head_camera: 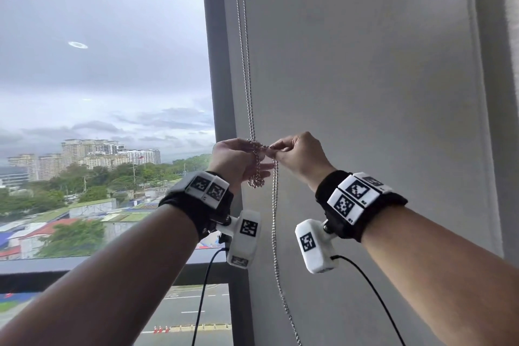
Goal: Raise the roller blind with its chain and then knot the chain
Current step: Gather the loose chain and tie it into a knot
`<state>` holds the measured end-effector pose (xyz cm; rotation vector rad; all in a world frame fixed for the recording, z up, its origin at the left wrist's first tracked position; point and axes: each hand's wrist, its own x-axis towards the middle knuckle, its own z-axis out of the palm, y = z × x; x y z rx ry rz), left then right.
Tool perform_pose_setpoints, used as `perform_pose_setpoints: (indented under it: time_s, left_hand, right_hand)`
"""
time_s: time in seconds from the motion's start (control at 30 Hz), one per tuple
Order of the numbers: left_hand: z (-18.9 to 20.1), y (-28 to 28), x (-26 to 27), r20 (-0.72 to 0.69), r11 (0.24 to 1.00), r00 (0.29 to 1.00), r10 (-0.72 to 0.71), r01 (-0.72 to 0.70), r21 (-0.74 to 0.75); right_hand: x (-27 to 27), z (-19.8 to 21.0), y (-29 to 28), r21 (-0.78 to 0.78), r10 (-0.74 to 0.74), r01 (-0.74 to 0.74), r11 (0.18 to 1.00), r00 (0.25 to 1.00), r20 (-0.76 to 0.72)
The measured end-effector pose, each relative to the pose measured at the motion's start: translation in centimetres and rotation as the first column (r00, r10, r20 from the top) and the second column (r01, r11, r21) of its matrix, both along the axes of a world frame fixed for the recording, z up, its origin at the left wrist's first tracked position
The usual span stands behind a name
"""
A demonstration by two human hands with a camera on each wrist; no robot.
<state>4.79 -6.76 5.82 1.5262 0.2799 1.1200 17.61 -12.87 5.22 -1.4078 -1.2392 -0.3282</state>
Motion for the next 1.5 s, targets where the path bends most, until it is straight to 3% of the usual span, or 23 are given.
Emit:
perform_pose_setpoints:
  time_s: [0.17,0.3,0.43,0.6,0.77,0.9,1.03,1.1,1.17,1.23,1.33,1.43,1.5]
  left_hand:
    - [0.4,0.0,-0.2,-0.048,1.000,0.998,-0.028,0.028,-0.012]
    - [0.7,-0.3,-0.3,-0.068,0.999,0.997,0.033,-0.031,0.019]
    - [0.8,-0.4,-0.1,-0.165,0.995,0.982,0.091,-0.084,0.046]
    - [0.2,-0.3,0.1,-0.214,0.999,0.976,-0.029,0.037,0.035]
    - [-0.1,0.5,0.2,-0.187,0.998,0.982,-0.036,0.046,0.052]
    - [-0.3,1.0,0.6,-0.157,0.997,0.987,-0.033,0.043,0.061]
    - [-0.8,1.3,0.5,-0.111,0.994,0.987,-0.112,0.113,0.008]
    - [-1.1,1.5,0.3,-0.068,0.989,0.987,-0.145,0.145,-0.009]
    - [-1.2,1.9,0.2,-0.017,0.988,0.989,-0.146,0.146,-0.044]
    - [-1.2,2.8,0.1,0.055,0.988,0.992,-0.117,0.122,-0.090]
    - [-0.9,3.2,-0.6,0.153,0.983,0.980,-0.129,0.147,-0.112]
    - [-0.5,3.0,-0.9,0.177,0.993,0.981,-0.073,0.088,-0.077]
    - [-0.1,3.3,-1.0,0.209,0.996,0.977,-0.031,0.049,-0.080]
  right_hand:
    - [-0.5,0.2,0.3,-0.011,0.096,-0.099,0.995,0.978,-0.185]
    - [-1.0,0.1,0.1,-0.029,0.144,-0.157,0.987,0.955,-0.257]
    - [-1.6,0.7,-0.1,0.059,0.169,-0.158,0.986,0.925,-0.341]
    - [-2.5,1.2,-0.7,0.087,0.342,-0.343,0.935,0.812,-0.473]
    - [-2.2,0.9,-0.6,0.052,0.333,-0.366,0.929,0.770,-0.544]
    - [-2.3,0.7,-0.8,0.069,0.405,-0.464,0.883,0.680,-0.612]
    - [-2.5,-0.1,-0.6,0.090,0.484,-0.533,0.841,0.669,-0.564]
    - [-2.2,-0.7,0.0,0.251,0.566,-0.536,0.806,0.576,-0.590]
    - [-2.0,-1.2,0.3,0.445,0.658,-0.498,0.744,0.430,-0.618]
    - [-1.7,-1.5,0.4,0.514,0.694,-0.479,0.712,0.366,-0.620]
    - [-1.8,-1.8,0.3,0.423,0.677,-0.543,0.726,0.453,-0.580]
    - [-2.4,-1.9,0.5,0.261,0.536,-0.470,0.843,0.700,-0.471]
    - [-2.4,-2.1,0.9,0.187,0.432,-0.389,0.902,0.809,-0.398]
